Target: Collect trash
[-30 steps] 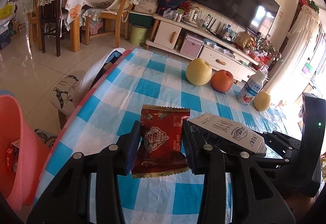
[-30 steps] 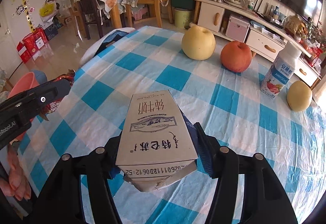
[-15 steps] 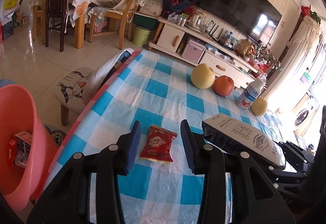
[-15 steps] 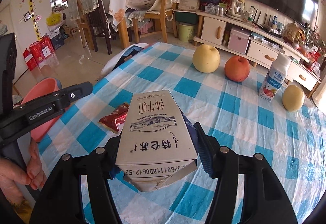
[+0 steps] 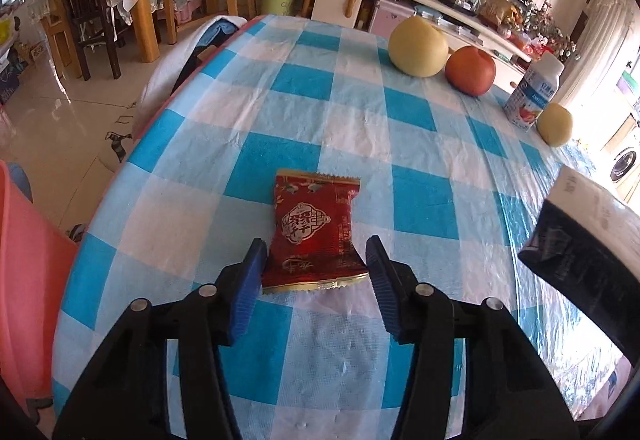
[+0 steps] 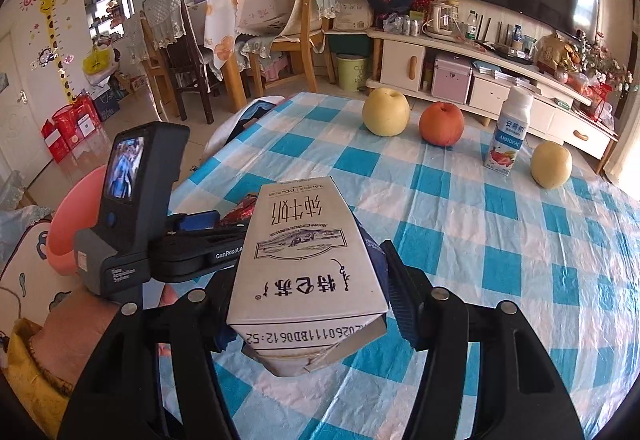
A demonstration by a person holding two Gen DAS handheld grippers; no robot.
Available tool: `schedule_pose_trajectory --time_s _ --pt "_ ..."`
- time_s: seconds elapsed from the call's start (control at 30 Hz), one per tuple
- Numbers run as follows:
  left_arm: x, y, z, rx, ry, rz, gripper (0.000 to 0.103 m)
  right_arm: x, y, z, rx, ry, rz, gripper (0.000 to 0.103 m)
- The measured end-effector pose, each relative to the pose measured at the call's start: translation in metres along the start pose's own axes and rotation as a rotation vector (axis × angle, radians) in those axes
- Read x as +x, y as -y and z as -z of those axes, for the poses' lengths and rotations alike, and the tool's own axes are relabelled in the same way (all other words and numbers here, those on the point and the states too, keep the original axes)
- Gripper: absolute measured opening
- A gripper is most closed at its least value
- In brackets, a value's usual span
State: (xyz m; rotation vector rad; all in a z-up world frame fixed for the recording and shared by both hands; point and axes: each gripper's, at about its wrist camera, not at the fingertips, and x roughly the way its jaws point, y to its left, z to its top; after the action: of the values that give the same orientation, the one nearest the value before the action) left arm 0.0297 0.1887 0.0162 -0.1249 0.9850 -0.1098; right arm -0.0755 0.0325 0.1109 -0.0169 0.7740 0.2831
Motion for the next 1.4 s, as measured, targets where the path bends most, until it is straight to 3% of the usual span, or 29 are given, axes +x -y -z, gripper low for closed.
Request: schedule_pose_trajectory --time_s 0.33,0.67,0.7,0.73,1.0,1.13,1.2,1.27,1.4 --pt "-0.018 0.000 0.004 -0.014 0.045 0.038 0.052 -0.011 -0.009 0.003 -0.006 0.026 -0.006 0.062" --pt "-0.073 -0.041 -0.004 -0.137 0.188 0.022 0.052 -0.019 -0.031 -0.006 -0.033 0.063 -0.047 0.062" --pt "-0.079 -0.050 -0.005 -0.165 0.206 0.017 0.046 -0.020 -0.036 -0.008 -0.038 0.065 -0.056 0.062" --pt "-0.084 -0.058 -0.006 -0.191 0.217 0.011 0.027 -0.020 -0.042 -0.010 -0.047 0.068 -0.067 0.062" --pt "-0.120 -0.135 -0.007 -0.402 0.305 -0.031 0.026 -0.010 -0.093 -0.025 -0.107 0.069 -0.176 0.062" --pt "-0.113 -0.143 -0.007 -0.387 0.256 0.064 0.026 -0.002 -0.094 -0.027 -0.102 0.068 -0.159 0.062" --pt "-0.106 -0.131 -0.006 -0.346 0.221 0.062 0.035 0.003 -0.087 -0.026 -0.090 0.063 -0.143 0.062" --pt "-0.098 -0.118 -0.002 -0.340 0.171 0.046 0.063 0.005 -0.077 -0.025 -0.071 0.061 -0.132 0.062" --pt "-0.084 -0.097 0.016 -0.365 0.115 -0.046 0.068 0.009 -0.066 -0.022 -0.053 0.058 -0.120 0.062"
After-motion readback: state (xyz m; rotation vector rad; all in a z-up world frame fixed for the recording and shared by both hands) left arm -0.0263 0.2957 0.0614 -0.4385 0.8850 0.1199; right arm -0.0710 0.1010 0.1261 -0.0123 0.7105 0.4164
